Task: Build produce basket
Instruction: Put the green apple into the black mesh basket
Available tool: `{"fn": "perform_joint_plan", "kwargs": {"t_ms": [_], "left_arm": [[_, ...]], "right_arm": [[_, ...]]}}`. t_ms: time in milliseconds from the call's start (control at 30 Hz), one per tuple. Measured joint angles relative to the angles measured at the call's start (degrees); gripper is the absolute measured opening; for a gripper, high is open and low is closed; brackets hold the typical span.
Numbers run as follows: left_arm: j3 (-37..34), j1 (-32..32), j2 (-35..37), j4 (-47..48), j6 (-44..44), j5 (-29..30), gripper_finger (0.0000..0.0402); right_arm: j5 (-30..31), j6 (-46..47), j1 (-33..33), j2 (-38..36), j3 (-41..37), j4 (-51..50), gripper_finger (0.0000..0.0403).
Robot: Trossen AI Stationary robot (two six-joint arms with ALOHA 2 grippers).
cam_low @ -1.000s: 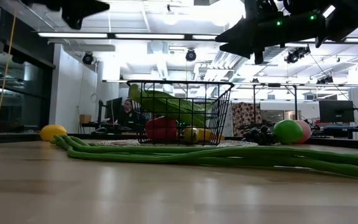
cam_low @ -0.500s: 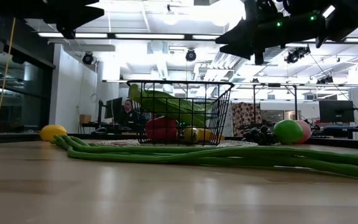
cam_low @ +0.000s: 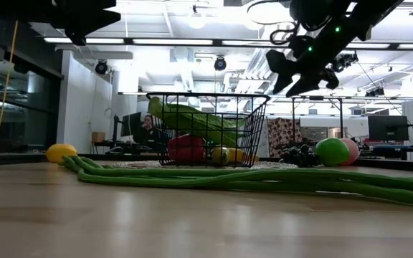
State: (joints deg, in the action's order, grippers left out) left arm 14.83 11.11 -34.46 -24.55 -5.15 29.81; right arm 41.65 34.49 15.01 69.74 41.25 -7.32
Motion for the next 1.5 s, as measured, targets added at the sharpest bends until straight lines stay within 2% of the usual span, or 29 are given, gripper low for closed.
{"fn": "perform_joint_plan", "kwargs": {"t_ms": [400, 533, 633, 833, 900, 1000, 1133, 1200, 1300, 1500], "left_arm": [[0.00, 0.02, 0.00, 0.71, 0.00, -0.01, 0.0200], [0.00, 0.02, 0.00, 0.74, 0.00, -0.01, 0.0200], [0.00, 0.02, 0.00, 0.74, 0.00, -0.01, 0.0200], [0.00, 0.02, 0.00, 0.74, 0.00, -0.01, 0.0200], [0.02, 0.02, 0.00, 0.71, 0.00, -0.03, 0.0200], [0.02, 0.02, 0.00, 0.71, 0.00, -0.03, 0.0200], [0.03, 0.02, 0.00, 0.71, 0.00, -0.03, 0.0200], [0.04, 0.02, 0.00, 0.71, 0.00, -0.03, 0.0200], [0.04, 0.02, -0.02, 0.71, 0.00, -0.03, 0.0200], [0.04, 0.02, -0.02, 0.71, 0.00, -0.06, 0.0200]], "right_arm": [[-0.73, -8.73, 4.27, 0.04, 0.00, -2.95, 0.0177], [-1.17, -6.82, 6.49, 0.04, 0.00, -6.27, 0.0186], [-1.36, -6.09, 8.52, 0.04, 0.00, -9.00, 0.0223], [-2.64, -6.00, 12.18, 0.01, -0.02, -11.76, 0.0361], [-2.91, -5.59, 13.25, 0.01, -0.02, -12.37, 0.0389], [-1.72, -3.50, 14.51, 0.01, -0.02, -14.22, 0.0379], [4.66, -0.71, 15.30, 0.01, -0.04, -14.28, 0.0370], [3.84, 0.46, 15.45, 0.01, -0.04, -14.70, 0.0370], [-0.44, 1.36, 15.38, 0.01, -0.09, -16.30, 0.0371], [0.31, 9.76, 18.57, 1.38, -0.07, -22.40, 0.0371]]}}
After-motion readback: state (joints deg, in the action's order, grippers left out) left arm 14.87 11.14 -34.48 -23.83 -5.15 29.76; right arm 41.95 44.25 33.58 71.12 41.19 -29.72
